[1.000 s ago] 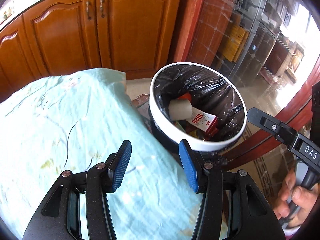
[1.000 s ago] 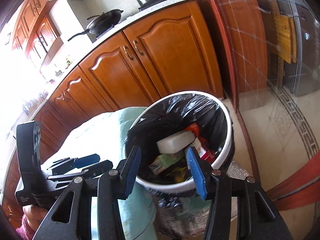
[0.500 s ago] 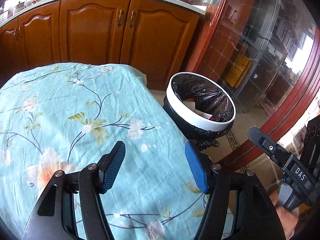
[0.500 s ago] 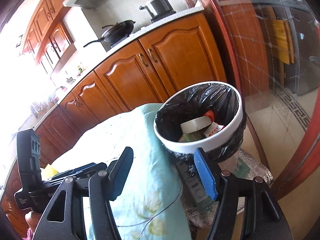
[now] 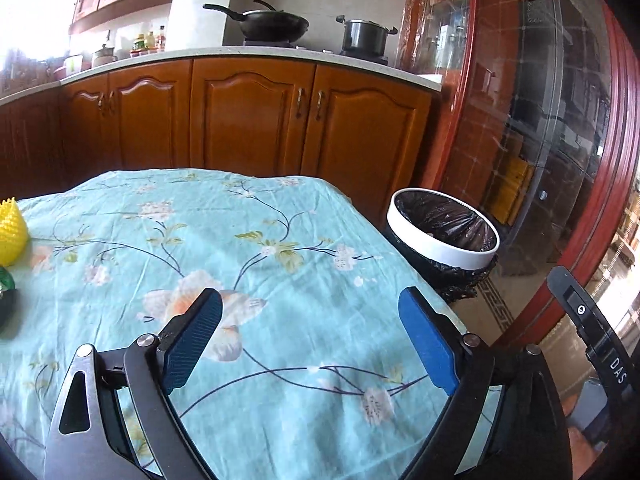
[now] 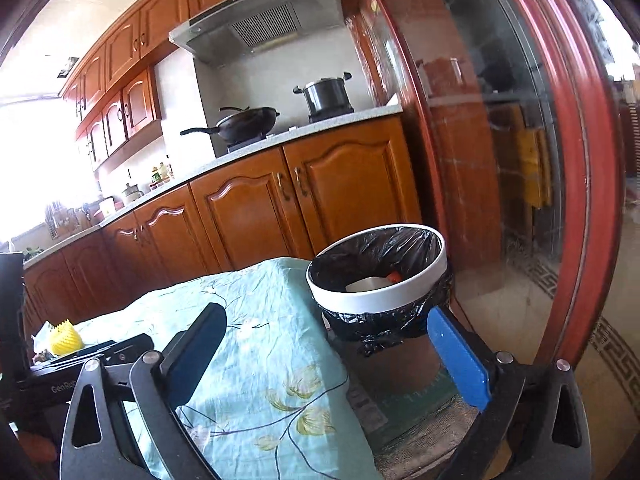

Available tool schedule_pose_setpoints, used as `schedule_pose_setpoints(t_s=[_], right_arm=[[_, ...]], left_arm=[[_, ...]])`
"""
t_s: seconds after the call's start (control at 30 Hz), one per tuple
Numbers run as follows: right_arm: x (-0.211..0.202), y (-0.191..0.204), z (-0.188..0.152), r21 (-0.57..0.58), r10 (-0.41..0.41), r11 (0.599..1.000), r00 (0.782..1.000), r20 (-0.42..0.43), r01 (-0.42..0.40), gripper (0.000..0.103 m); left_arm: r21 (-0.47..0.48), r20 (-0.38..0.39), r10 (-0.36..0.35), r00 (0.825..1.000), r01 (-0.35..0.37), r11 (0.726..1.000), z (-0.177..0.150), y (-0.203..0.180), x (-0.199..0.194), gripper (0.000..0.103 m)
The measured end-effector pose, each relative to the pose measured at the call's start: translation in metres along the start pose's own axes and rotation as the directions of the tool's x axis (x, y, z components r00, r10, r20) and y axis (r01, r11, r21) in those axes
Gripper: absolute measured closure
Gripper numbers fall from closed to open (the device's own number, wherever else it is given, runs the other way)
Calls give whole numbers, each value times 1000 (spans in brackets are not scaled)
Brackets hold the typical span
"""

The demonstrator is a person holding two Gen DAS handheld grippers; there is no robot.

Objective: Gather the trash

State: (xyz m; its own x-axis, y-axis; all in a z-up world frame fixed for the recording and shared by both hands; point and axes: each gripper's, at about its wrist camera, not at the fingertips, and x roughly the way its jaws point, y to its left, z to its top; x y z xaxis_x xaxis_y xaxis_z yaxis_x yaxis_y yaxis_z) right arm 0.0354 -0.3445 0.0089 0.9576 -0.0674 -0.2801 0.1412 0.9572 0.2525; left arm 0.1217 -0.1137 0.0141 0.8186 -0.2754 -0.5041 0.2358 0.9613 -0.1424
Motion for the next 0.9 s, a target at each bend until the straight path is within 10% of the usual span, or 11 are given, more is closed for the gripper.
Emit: schedule_pose_setpoints(t_s=[0.9], right_arm=[[-12, 36, -29, -135, 52, 990, 997, 52, -44, 0]], left_arm=[[74, 146, 158, 977, -170, 983, -43, 15, -46, 0]])
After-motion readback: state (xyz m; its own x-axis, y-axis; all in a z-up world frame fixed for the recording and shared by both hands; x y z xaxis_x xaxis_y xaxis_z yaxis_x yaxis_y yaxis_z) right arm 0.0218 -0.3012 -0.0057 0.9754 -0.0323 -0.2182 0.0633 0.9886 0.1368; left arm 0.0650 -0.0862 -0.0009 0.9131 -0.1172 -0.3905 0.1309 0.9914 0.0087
